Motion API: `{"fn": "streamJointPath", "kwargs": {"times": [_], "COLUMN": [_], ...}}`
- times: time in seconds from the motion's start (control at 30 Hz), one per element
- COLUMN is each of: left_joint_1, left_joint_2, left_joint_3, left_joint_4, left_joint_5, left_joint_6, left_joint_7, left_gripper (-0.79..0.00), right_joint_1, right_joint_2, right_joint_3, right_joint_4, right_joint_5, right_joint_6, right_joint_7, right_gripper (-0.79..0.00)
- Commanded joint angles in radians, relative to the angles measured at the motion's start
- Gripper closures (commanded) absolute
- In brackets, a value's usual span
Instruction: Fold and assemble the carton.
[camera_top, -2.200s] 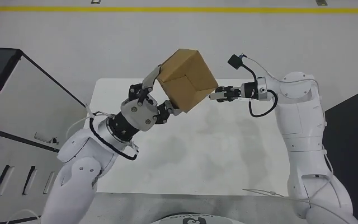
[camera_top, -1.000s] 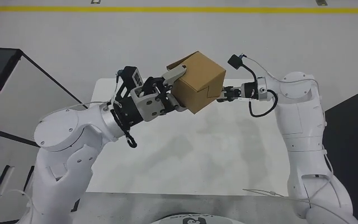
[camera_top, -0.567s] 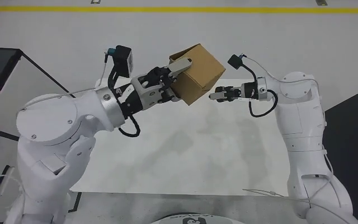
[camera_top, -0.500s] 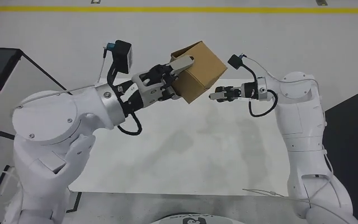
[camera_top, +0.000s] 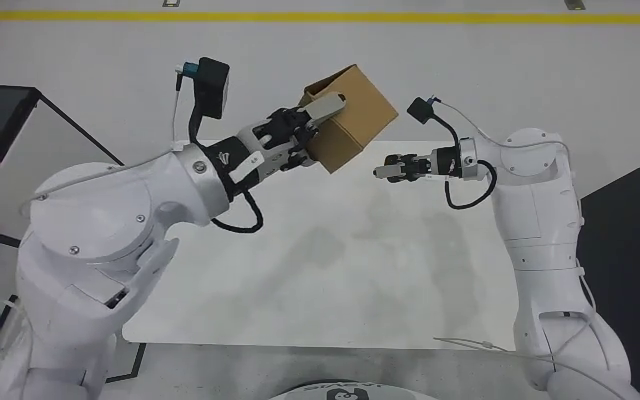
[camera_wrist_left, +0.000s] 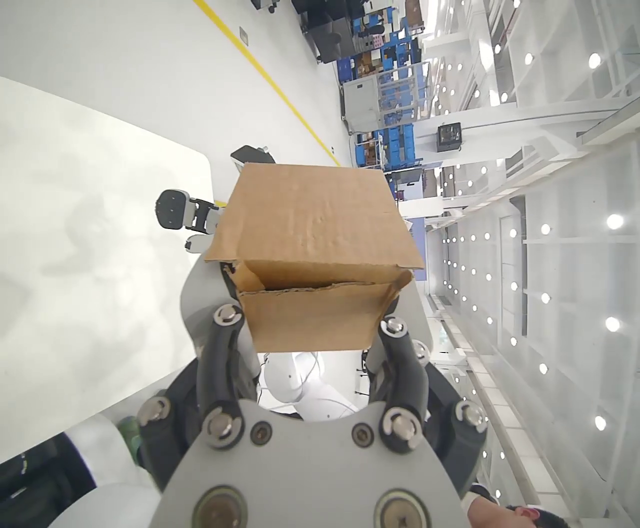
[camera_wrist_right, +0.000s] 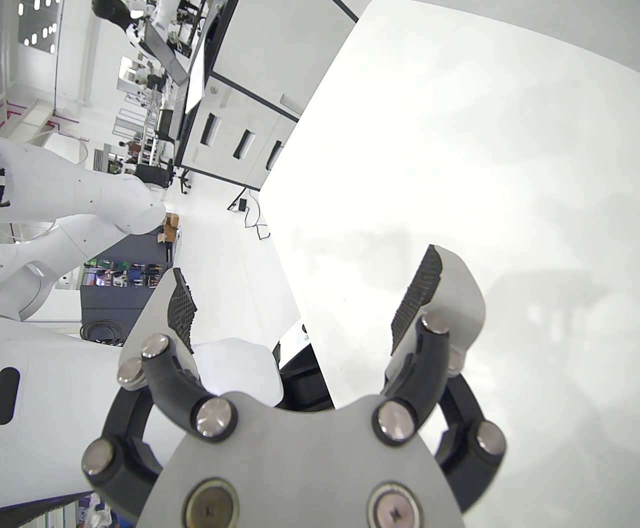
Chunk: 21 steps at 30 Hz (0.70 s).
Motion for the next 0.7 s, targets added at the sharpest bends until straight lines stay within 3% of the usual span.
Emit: {"fn": "streamJointPath", "kwargs": {"times": [0.0,0.27,0.67], "left_joint_1": [-0.01,-0.032,-0.047], "left_joint_2": [0.005,0.062,0.105], "left_joint_3": [0.014,0.069,0.051], "left_joint_4": [0.0,0.024,0.012], "left_joint_5": [0.042,0.185,0.093], "left_joint_6": [0.01,0.012,0.012], "left_joint_7": [-0.016,-0.145,-0.118], "left_gripper": [0.0,0.0,0.0], "right_joint_1": [0.0,0.0,0.0], "right_joint_2": [0.0,0.0,0.0], "right_joint_3": [0.0,0.0,0.0], "right_joint_4": [0.0,0.0,0.0], "right_joint_5": [0.0,0.0,0.0], "right_joint_6": [0.0,0.0,0.0], "right_joint_7": [0.0,0.0,0.0], "right_gripper": [-0.785,-0.785,-0.785]}}
